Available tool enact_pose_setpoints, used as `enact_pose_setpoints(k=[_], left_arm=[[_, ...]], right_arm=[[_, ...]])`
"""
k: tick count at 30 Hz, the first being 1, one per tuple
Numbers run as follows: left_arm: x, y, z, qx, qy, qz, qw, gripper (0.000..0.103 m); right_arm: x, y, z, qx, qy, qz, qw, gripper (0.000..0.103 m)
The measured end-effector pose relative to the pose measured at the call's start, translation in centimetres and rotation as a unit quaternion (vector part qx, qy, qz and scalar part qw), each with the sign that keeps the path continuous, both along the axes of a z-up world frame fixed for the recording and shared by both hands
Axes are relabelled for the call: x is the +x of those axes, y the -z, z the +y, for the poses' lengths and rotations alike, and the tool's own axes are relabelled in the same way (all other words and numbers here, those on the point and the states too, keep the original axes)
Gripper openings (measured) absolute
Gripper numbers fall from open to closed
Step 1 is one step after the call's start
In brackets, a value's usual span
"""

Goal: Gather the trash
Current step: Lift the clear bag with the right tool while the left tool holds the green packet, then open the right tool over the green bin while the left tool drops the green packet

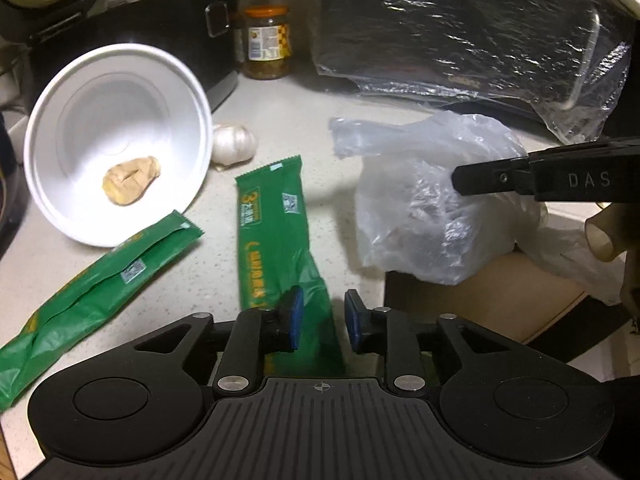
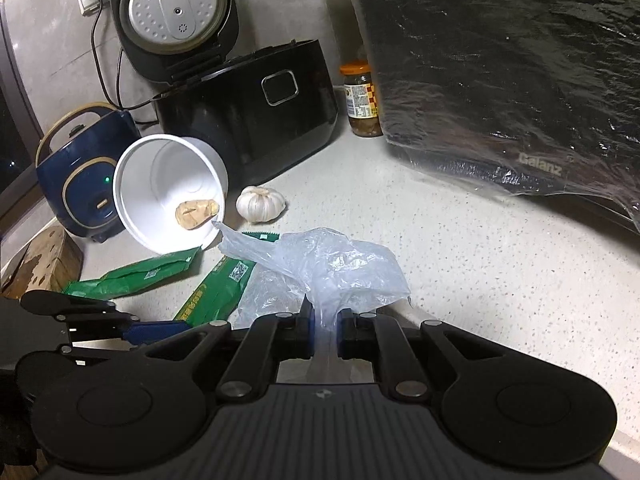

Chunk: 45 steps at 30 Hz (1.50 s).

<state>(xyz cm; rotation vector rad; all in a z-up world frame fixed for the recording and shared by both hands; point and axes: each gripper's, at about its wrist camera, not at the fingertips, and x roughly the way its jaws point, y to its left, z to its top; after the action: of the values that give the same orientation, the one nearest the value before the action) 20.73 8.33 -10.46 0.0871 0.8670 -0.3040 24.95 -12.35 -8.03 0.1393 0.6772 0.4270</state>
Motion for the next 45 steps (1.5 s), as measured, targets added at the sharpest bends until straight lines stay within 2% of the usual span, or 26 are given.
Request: enact_pose_setpoints(k=[4, 7, 9, 12, 16, 18, 20, 22, 24, 27, 30, 31, 32, 33, 38, 43, 45], left_arm=[[0.0, 0.1, -0.1, -0.008, -0.002, 0.002, 1.0000, 0.030], [0.1, 0.2, 0.4, -0.033, -0.012, 0.007, 0.9994, 0.030], [-0.4, -0.4, 0.7, -0.038, -0.019, -0.003, 0.9991, 0.030], [-1.4, -1.3, 0.4, 0.004, -0.024, -0.045, 0.9987, 0.030], [-0.4, 0.0, 0.1, 0.042, -0.034, -0.015, 0.9984, 0.031], [-0.4, 0.1, -0.4, 0.056, -0.033, -0.025, 0.9975, 0.032], [-0.2, 0.1, -0.5, 0.062, -0.044, -0.025, 0.9968, 0.037], [0.0, 0.1, -0.3, 0.060, -0.054, -0.025, 0.9964, 0.038], [0.0, 0.3, 0.0, 0.047, -0.065, -0.026, 0.9964, 0.038], [-0.1, 0.6, 0.9, 0.008, -0.078, -0.025, 0.9966, 0.040], [-0.4, 0.9, 1.6, -0.015, -0.087, -0.031, 0.9956, 0.041], [-0.4, 0.8, 1.6, -0.015, -0.083, -0.032, 0.9959, 0.040], [-0.4, 0.7, 1.6, -0.015, -0.078, -0.030, 0.9964, 0.033], [-0.5, 0.6, 1.7, -0.018, -0.079, -0.029, 0.9963, 0.031], [-2.0, 0.2, 1.6, -0.023, -0.052, -0.061, 0.9965, 0.018], [-3.5, -1.3, 2.1, -0.082, -0.039, -0.081, 0.9926, 0.016], [-4.1, -2.8, 2.1, -0.123, -0.036, -0.079, 0.9886, 0.016]], right_arm=[[-0.3, -0.1, 0.3, -0.001, -0.010, -0.006, 1.000, 0.009], [-0.4, -0.1, 0.6, 0.002, -0.017, -0.006, 1.000, 0.009], [-0.4, -0.1, 0.8, 0.004, -0.022, -0.004, 1.000, 0.009], [-0.5, 0.0, 1.1, -0.001, -0.027, -0.006, 1.000, 0.009], [-0.5, 0.1, 1.2, -0.002, -0.029, -0.005, 1.000, 0.009], [-0.5, 0.2, 1.2, -0.001, -0.033, -0.002, 0.999, 0.009], [-0.6, 0.3, 1.2, -0.003, -0.037, -0.002, 0.999, 0.009], [-0.7, 0.4, 1.3, -0.004, -0.040, 0.000, 0.999, 0.009], [-0.9, 0.5, 1.4, -0.006, -0.043, 0.000, 0.999, 0.009], [-1.2, 0.6, 1.6, -0.008, -0.050, -0.001, 0.999, 0.009], [-1.4, 0.1, 1.4, 0.007, -0.051, 0.000, 0.999, 0.009], [-1.5, -0.3, 1.2, 0.014, -0.048, -0.001, 0.999, 0.009], [-1.7, -0.7, 0.9, 0.022, -0.044, -0.004, 0.999, 0.009], [-2.0, -1.3, 0.6, 0.028, -0.037, -0.009, 0.999, 0.009], [-4.9, -3.3, -1.4, 0.048, 0.020, -0.027, 0.998, 0.009], [-9.0, -4.0, -4.7, 0.060, 0.098, -0.025, 0.993, 0.009], [-10.3, -3.9, -6.0, 0.060, 0.124, -0.018, 0.990, 0.009]])
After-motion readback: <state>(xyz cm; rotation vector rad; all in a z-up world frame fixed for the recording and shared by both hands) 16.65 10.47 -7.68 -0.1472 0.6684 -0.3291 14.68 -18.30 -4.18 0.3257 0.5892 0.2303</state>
